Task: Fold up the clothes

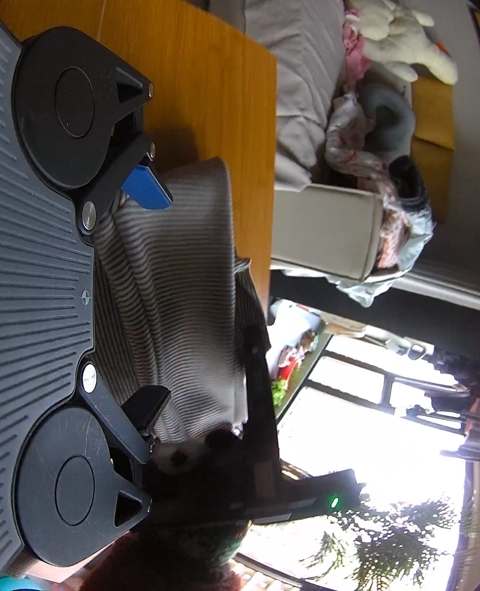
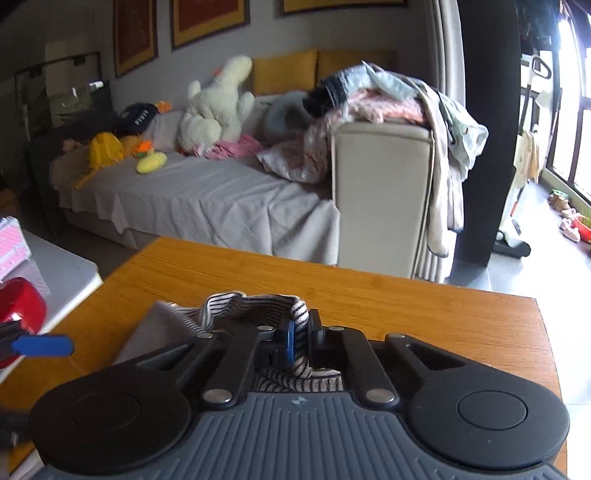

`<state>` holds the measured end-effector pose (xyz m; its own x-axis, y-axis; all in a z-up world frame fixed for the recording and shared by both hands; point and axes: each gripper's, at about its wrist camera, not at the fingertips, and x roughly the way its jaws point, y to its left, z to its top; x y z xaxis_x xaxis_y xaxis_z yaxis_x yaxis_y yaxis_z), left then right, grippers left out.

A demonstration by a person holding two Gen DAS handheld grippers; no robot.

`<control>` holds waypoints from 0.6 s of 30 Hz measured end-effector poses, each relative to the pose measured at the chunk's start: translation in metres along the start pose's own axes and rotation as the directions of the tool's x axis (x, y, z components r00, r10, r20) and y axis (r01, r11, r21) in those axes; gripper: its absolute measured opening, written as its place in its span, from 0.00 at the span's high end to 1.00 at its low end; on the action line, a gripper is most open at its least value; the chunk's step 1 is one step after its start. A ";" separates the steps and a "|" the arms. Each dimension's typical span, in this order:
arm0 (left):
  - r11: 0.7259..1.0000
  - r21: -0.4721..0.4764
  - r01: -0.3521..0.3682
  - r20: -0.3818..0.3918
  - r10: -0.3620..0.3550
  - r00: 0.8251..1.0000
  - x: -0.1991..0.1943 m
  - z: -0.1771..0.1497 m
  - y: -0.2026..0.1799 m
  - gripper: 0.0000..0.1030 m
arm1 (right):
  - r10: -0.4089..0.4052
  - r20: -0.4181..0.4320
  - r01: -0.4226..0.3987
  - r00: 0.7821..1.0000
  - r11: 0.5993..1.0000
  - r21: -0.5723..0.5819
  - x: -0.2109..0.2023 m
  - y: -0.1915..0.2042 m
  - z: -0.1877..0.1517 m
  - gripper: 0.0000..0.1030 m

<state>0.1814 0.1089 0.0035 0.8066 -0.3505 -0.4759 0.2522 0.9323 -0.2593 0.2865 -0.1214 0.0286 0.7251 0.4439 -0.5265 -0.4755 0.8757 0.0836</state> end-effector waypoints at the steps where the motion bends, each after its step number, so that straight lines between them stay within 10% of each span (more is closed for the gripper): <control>1: 1.000 -0.011 -0.008 0.019 0.008 1.000 -0.013 0.003 0.003 0.00 | 0.023 0.011 -0.023 1.000 1.000 -0.003 -0.019 0.004 -0.005 0.94; 11: 0.994 -0.072 -0.080 0.066 0.085 0.994 -0.060 0.037 -0.007 0.00 | 0.167 -0.138 -0.180 0.976 0.980 -0.085 -0.113 0.061 -0.111 0.94; 18: 0.995 0.059 -0.079 -0.010 0.080 0.997 -0.054 0.023 -0.032 0.05 | 0.077 0.055 -0.074 0.995 0.996 -0.056 -0.173 0.032 -0.099 0.78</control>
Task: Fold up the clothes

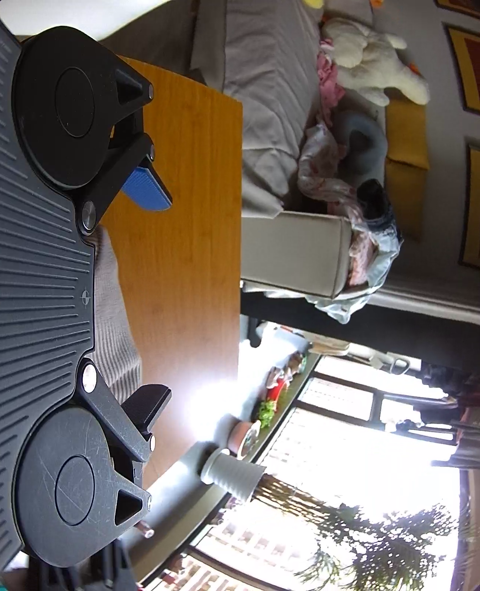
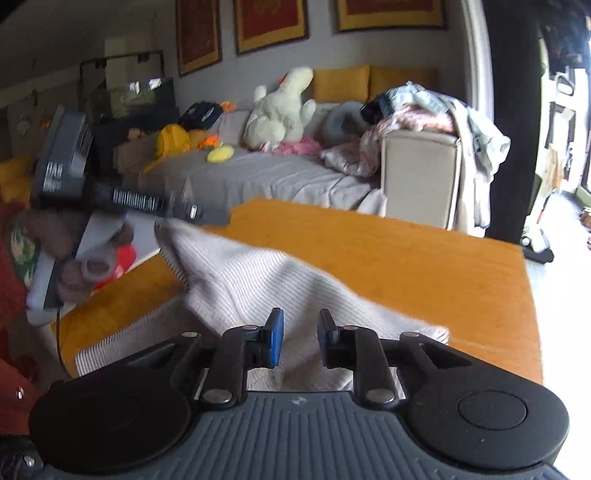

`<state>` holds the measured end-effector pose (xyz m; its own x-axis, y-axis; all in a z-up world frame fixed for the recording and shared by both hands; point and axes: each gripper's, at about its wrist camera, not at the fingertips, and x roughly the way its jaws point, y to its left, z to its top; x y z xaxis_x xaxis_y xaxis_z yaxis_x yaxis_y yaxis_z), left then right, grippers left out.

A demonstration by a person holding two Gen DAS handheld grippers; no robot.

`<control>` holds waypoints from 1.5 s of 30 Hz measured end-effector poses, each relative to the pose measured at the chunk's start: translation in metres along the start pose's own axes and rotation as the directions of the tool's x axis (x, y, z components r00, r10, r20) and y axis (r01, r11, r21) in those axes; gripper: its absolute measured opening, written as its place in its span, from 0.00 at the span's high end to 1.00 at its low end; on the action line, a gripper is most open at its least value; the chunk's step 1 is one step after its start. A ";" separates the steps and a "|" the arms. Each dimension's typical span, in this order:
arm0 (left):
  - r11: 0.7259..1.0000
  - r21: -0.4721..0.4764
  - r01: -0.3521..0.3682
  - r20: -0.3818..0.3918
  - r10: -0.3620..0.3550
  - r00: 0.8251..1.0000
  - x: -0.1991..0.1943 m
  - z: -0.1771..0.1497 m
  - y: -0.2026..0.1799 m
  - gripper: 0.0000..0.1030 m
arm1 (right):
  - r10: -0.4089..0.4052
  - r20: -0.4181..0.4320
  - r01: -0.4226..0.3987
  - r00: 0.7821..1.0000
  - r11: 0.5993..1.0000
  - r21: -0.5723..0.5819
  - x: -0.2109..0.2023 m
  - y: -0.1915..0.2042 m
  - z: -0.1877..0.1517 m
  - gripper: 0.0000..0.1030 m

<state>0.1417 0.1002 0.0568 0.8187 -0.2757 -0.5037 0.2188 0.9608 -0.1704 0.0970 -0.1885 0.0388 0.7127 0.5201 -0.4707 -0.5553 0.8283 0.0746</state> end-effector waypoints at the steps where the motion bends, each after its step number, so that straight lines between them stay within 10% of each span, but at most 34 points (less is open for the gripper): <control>1: 1.000 0.020 0.000 -0.017 0.000 1.000 0.001 -0.003 -0.002 0.20 | -0.027 0.020 0.027 0.999 1.000 0.012 -0.002 -0.004 0.001 0.77; 3: 0.999 0.040 0.011 -0.088 -0.008 0.996 0.010 -0.015 -0.004 0.40 | -0.056 0.022 0.055 0.998 0.998 0.044 0.003 -0.012 -0.001 0.75; 12: 0.976 0.218 -0.004 -0.258 0.061 0.964 -0.002 -0.076 -0.008 0.35 | -0.187 -0.128 0.195 0.974 0.979 0.056 0.019 -0.039 -0.042 0.44; 20: 0.990 -0.138 0.020 -0.210 -0.049 0.977 -0.026 -0.051 0.045 0.10 | -0.059 -0.070 0.083 0.996 0.900 0.429 -0.010 -0.083 -0.054 0.34; 25: 0.979 -0.200 0.038 -0.243 -0.088 0.966 0.008 -0.048 0.041 0.10 | -0.005 -0.105 0.044 0.994 0.926 0.374 0.036 -0.063 -0.053 0.34; 37: 0.995 -0.104 0.008 -0.180 -0.027 0.983 0.090 -0.016 0.038 0.51 | -0.108 -0.104 0.126 0.989 0.974 0.188 0.141 -0.106 0.015 0.83; 45: 0.996 -0.077 0.033 -0.071 -0.038 0.997 0.060 0.026 0.029 0.66 | -0.033 0.042 0.023 0.999 0.974 0.224 0.080 -0.107 0.040 0.86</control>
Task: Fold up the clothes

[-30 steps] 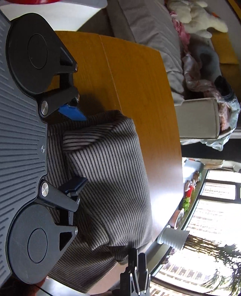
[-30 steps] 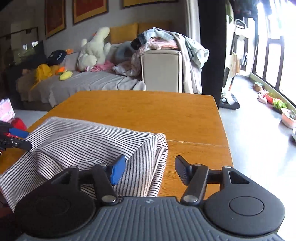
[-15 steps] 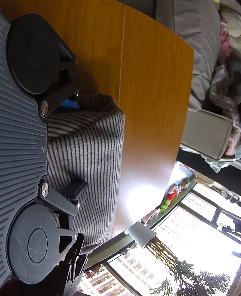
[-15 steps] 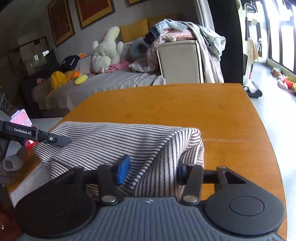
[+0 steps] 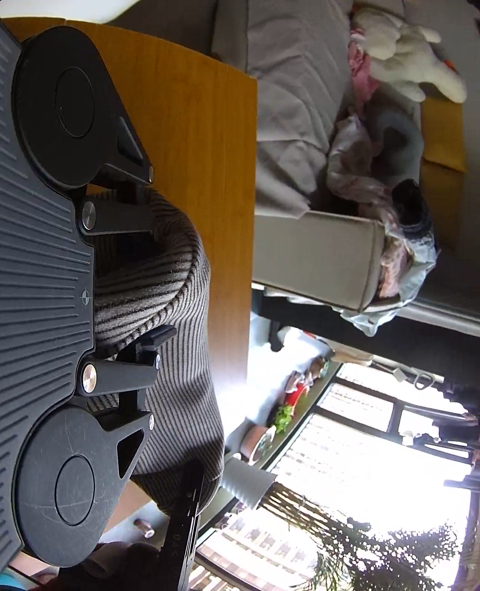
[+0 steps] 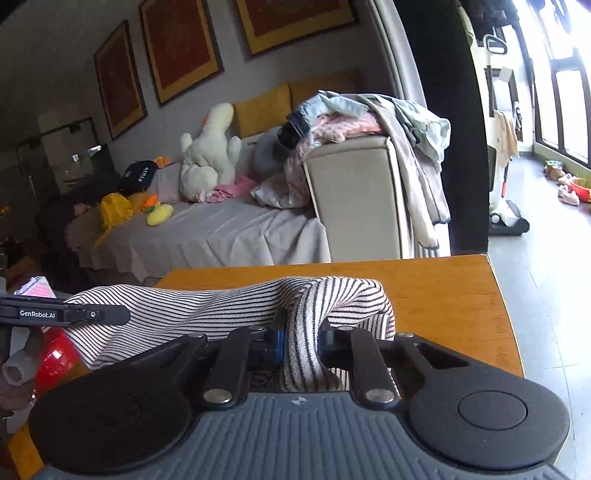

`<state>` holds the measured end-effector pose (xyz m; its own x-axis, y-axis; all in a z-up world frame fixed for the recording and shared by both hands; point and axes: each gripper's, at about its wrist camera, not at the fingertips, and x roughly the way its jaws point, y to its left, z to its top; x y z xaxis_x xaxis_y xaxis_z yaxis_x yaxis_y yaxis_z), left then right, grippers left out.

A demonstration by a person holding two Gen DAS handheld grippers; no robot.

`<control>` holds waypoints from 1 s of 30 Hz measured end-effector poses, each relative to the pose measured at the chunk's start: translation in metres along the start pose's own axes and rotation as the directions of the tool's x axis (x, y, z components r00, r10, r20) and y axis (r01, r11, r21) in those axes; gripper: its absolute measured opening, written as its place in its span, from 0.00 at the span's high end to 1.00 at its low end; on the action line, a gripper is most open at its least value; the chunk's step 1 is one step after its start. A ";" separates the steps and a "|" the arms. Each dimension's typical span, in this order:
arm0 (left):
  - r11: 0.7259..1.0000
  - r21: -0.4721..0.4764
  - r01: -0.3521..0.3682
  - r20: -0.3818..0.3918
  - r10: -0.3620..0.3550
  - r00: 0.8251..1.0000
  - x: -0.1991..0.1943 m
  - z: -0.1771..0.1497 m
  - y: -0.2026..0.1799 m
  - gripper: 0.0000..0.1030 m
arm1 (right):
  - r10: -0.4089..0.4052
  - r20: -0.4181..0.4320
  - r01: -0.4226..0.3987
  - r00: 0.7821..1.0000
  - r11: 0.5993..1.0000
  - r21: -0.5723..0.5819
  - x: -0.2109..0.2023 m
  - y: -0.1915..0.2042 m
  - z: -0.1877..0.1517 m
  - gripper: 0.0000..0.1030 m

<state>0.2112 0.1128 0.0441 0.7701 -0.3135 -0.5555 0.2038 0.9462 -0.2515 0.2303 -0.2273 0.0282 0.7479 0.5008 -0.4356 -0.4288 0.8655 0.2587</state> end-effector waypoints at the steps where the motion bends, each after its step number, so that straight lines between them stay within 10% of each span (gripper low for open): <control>1: 1.000 -0.005 0.019 0.002 -0.019 1.000 -0.011 -0.004 -0.002 0.66 | 0.009 -0.001 -0.009 1.000 1.000 0.001 -0.012 0.002 -0.005 0.86; 9: 0.999 0.002 0.051 -0.133 -0.051 0.990 -0.038 -0.081 -0.014 0.60 | -0.091 -0.145 0.085 0.985 0.995 -0.044 -0.026 0.008 -0.078 0.81; 17: 0.996 0.075 -0.038 -0.035 0.040 0.999 -0.071 -0.078 -0.033 0.44 | -0.191 -0.040 0.189 0.981 0.981 -0.050 -0.042 0.009 -0.065 0.31; 23: 0.979 0.018 0.203 -0.081 -0.201 0.976 -0.055 -0.069 -0.070 0.30 | -0.100 0.065 0.099 0.993 0.995 0.017 -0.039 0.017 -0.053 0.04; 30: 0.978 0.144 0.147 -0.196 -0.118 0.974 -0.010 -0.102 -0.098 0.13 | -0.032 -0.110 0.041 0.993 0.996 0.084 0.012 0.008 -0.076 0.00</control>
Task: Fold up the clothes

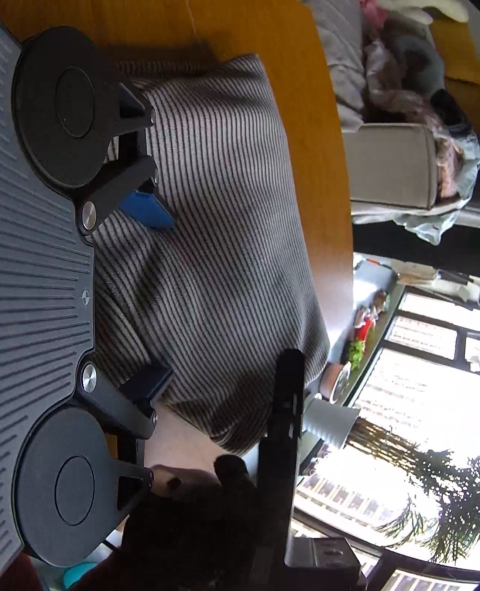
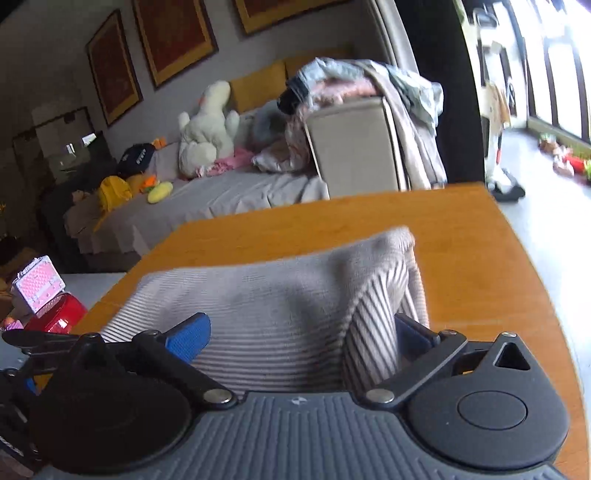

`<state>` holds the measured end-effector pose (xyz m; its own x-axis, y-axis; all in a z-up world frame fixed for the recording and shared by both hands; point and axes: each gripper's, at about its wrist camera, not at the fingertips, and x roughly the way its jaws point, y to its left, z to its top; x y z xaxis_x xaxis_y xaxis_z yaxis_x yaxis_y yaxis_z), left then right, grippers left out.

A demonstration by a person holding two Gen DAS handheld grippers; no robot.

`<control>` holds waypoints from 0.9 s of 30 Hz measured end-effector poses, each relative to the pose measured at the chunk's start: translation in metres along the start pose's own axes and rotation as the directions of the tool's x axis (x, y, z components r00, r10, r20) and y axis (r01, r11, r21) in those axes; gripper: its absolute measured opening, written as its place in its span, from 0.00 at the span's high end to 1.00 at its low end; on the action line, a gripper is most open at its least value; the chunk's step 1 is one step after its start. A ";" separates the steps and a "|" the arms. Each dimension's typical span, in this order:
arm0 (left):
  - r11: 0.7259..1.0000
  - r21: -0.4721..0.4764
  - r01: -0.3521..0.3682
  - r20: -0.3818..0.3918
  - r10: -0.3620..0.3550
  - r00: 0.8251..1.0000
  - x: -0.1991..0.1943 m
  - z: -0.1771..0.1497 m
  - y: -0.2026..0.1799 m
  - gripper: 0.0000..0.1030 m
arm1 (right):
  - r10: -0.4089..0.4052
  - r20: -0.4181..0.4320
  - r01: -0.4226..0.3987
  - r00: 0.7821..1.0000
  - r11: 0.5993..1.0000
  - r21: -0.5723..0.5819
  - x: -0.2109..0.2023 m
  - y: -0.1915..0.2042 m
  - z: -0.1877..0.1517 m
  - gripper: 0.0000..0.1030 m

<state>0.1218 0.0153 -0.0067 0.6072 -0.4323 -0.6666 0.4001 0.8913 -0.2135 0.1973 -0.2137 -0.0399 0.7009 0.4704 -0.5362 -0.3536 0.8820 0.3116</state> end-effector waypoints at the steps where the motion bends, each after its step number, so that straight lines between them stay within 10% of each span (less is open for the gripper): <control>1: 1.000 -0.008 0.007 0.001 -0.007 1.000 0.000 -0.001 0.000 0.12 | 0.002 -0.011 -0.002 1.000 1.000 0.011 0.004 -0.002 -0.003 0.00; 16: 0.998 -0.019 0.053 0.042 -0.052 0.998 -0.002 -0.010 0.008 0.08 | -0.062 -0.025 0.061 0.998 0.997 -0.038 -0.003 0.012 -0.012 0.00; 24: 0.998 -0.015 0.055 0.038 -0.054 0.998 -0.001 -0.010 0.010 0.06 | -0.087 0.155 0.105 0.984 0.988 -0.111 -0.023 0.010 0.039 0.00; 27: 0.999 -0.016 0.052 0.040 -0.051 0.998 0.001 -0.010 0.008 0.04 | -0.070 0.075 0.083 0.995 0.977 -0.197 0.004 0.012 0.054 0.18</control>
<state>0.1187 0.0235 -0.0160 0.6126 -0.4827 -0.6259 0.4200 0.8696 -0.2595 0.2289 -0.2029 0.0040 0.7682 0.4044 -0.4963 -0.4091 0.9064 0.1053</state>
